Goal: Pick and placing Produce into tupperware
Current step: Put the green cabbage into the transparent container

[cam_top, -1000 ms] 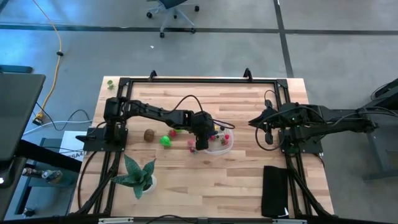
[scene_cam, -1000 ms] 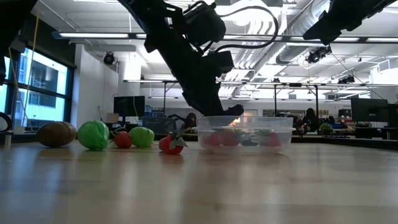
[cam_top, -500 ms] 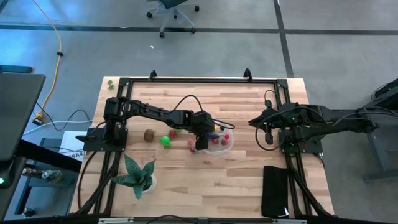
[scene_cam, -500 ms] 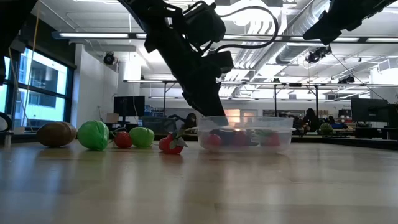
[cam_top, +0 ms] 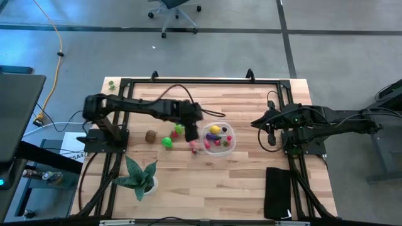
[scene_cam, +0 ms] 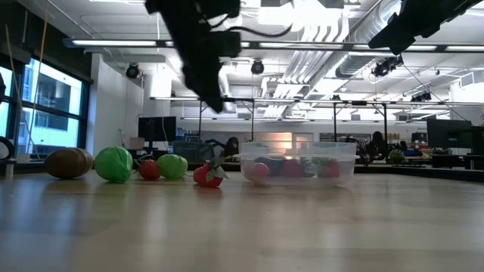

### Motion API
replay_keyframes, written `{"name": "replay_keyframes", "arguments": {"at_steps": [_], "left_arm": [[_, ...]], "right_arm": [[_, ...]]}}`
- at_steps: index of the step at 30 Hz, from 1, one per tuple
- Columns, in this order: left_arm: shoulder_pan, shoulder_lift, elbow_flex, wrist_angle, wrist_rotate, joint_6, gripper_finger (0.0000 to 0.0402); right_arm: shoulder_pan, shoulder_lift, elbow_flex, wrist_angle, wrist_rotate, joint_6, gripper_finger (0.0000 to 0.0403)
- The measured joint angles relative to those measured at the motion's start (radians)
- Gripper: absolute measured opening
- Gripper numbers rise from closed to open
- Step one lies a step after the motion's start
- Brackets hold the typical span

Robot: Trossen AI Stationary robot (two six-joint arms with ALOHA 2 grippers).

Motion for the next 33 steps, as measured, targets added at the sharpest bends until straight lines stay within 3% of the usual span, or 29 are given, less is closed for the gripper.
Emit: {"name": "replay_keyframes", "arguments": {"at_steps": [5, 10, 20, 25, 33], "left_arm": [[0.019, -0.077, 0.0, -0.156, -0.05, 0.063, 0.0141], [0.045, -0.076, -0.013, -0.263, -0.084, 0.11, 0.0134], [0.187, -0.076, -0.222, -0.035, 0.199, 0.126, 0.0135], [0.219, -0.076, -0.275, 0.019, 0.244, 0.122, 0.0164], [0.218, -0.076, -0.302, 0.045, 0.235, 0.142, 0.0253]], "right_arm": [[0.0, 0.0, 0.0, 0.0, 0.0, 0.0, 0.003], [0.0, 0.0, 0.0, 0.0, 0.0, 0.0, 0.003], [0.0, 0.0, 0.0, 0.0, 0.0, 0.0, 0.003], [0.0, 0.0, 0.0, 0.0, 0.0, 0.0, 0.003], [0.0, 0.0, 0.0, 0.0, 0.0, 0.0, 0.003]]}}
